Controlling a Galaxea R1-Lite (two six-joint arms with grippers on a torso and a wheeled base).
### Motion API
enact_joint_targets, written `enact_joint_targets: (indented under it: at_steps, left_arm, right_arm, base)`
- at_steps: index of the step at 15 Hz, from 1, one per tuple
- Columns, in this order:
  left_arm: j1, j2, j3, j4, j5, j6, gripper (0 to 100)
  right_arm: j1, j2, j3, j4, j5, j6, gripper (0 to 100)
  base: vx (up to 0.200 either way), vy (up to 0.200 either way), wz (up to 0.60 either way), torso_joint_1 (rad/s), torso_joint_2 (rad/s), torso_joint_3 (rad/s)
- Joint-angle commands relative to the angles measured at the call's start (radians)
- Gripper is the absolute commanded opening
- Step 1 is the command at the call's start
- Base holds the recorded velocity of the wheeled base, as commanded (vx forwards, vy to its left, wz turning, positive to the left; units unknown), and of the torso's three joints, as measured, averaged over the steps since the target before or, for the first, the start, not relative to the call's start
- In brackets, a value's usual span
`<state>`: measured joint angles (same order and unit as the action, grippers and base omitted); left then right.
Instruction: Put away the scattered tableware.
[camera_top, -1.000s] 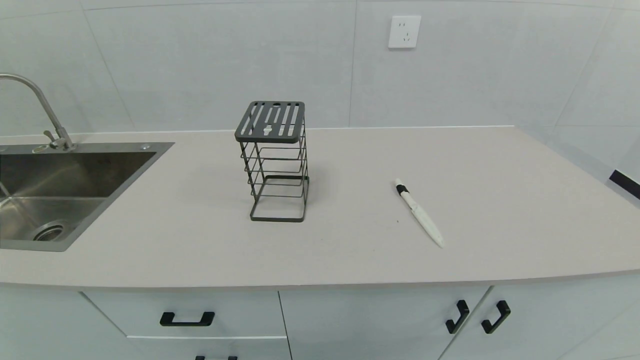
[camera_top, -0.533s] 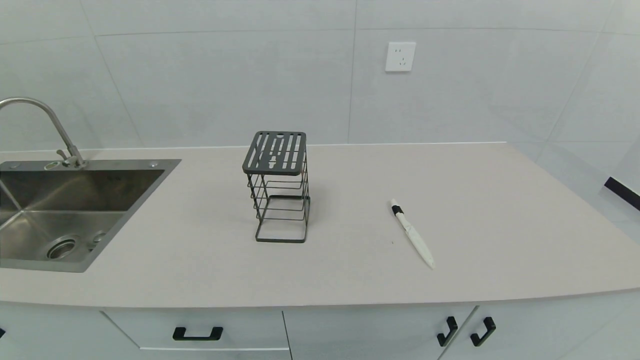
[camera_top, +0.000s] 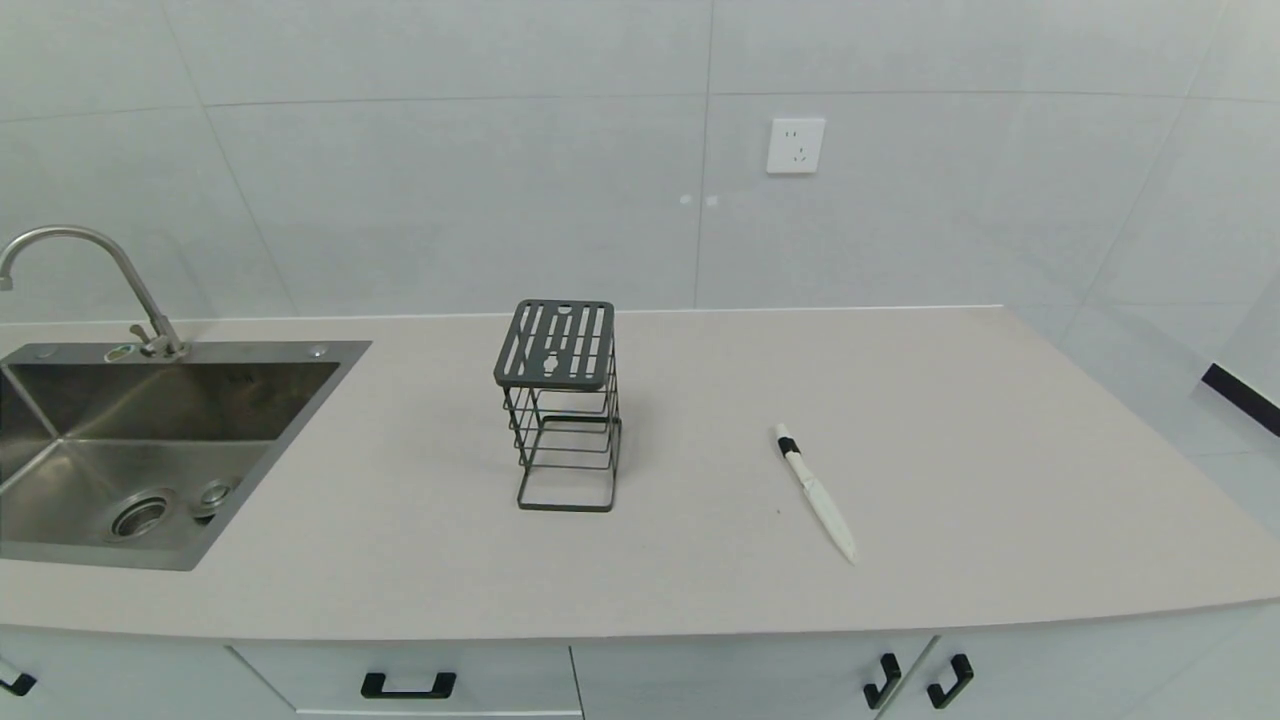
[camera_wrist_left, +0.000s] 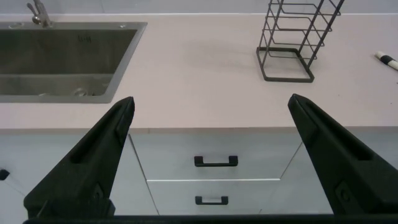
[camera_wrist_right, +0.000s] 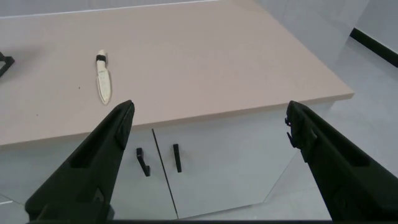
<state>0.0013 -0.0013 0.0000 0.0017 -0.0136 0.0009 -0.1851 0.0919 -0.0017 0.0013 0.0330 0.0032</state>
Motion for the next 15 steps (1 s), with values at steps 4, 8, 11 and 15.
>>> enact_joint_targets:
  at_steps: [4, 8, 11, 15]
  left_arm:
    - [0.000, 0.001, 0.000, 0.000, 0.000, -0.001, 100]
    - [0.000, 0.001, 0.000, 0.000, 0.000, -0.001, 100]
    - [0.000, 0.001, 0.000, 0.000, 0.000, -0.001, 100]
    - [0.000, 0.001, 0.000, 0.000, 0.000, -0.001, 100]
  right_arm:
    - [-0.001, 0.002, 0.000, 0.000, -0.001, -0.002, 100]
    - [-0.001, 0.002, 0.000, 0.000, 0.001, 0.000, 100]
    - [-0.001, 0.002, 0.000, 0.000, -0.001, -0.002, 100]
    - [-0.001, 0.002, 0.000, 0.000, -0.001, -0.002, 100]
  base:
    - [0.000, 0.000, 0.00, 0.000, 0.00, 0.000]
    - [0.000, 0.000, 0.00, 0.000, 0.00, 0.000]
    - [0.000, 0.000, 0.00, 0.000, 0.00, 0.000]
    - [0.000, 0.000, 0.00, 0.133, -0.26, -0.131]
